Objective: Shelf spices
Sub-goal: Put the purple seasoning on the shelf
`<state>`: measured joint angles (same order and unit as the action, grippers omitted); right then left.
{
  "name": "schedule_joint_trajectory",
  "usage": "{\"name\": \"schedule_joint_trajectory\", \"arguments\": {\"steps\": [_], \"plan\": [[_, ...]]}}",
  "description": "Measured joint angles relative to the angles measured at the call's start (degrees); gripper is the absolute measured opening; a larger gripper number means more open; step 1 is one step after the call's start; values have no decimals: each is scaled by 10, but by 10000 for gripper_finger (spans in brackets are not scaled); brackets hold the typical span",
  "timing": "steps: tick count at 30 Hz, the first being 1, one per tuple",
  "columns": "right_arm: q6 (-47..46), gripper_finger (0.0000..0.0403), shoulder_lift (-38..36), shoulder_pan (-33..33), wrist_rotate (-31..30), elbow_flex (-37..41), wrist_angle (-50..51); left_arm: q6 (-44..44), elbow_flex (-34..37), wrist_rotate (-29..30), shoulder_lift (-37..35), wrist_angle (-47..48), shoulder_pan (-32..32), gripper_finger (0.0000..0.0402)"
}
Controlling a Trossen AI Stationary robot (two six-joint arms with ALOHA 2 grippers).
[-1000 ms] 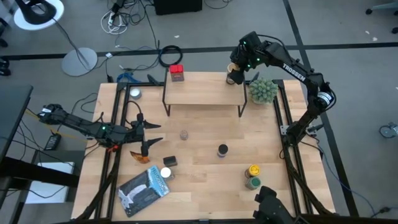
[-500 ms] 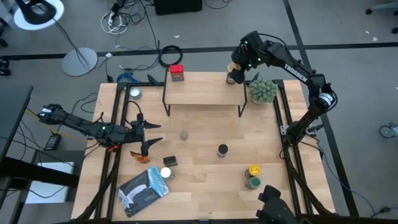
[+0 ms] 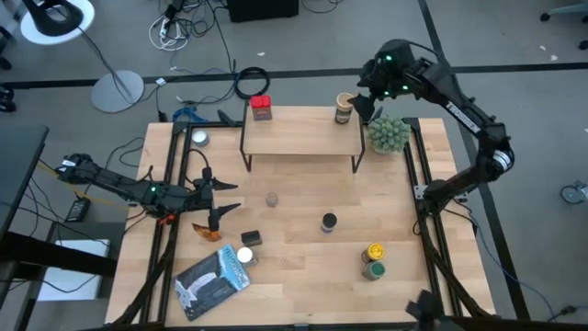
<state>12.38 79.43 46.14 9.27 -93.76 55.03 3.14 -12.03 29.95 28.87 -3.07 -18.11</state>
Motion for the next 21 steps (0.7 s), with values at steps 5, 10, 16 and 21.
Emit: {"name": "schedule_joint_trajectory", "arguments": {"steps": [5,10,16,21], "plan": [[-67,312,-59,-25,-2,0,62,0,0,0,0,0,0,272],[-119,307,-107,-72,-13,0,121,1,0,0,0,0,0,272],[-188,306,-145,-149,-35,12,144,1,0,0,0,-1,0,272],[-252,306,-176,-226,-39,95,138,3,0,0,0,0,0,272]]}}
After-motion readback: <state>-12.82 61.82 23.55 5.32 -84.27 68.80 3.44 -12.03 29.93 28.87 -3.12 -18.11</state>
